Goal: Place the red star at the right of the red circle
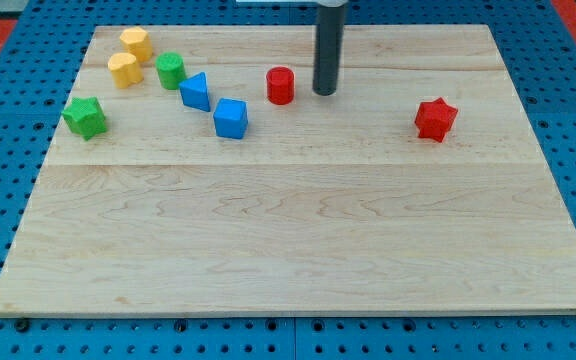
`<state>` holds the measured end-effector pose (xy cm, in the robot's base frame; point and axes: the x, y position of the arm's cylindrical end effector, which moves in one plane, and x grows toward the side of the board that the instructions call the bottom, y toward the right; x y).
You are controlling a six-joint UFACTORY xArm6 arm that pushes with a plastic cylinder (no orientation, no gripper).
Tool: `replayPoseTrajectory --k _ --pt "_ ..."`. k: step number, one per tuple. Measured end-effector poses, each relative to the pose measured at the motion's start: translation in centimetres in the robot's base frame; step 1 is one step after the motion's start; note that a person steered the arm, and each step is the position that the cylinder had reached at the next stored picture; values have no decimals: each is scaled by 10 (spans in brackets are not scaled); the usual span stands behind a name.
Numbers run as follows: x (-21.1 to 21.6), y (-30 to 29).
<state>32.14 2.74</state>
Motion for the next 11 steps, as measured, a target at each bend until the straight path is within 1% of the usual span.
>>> replayPoseTrajectory --k 1,2,3,4,5,6,7,9,10,11 --pt "0 -43" --pt "-1 -46" --pt "-1 -24" --pt "64 44" --pt "106 107" --pt "78 174" --pt "48 181" --pt "-38 114" --pt "-66 143" --pt "-76 113"
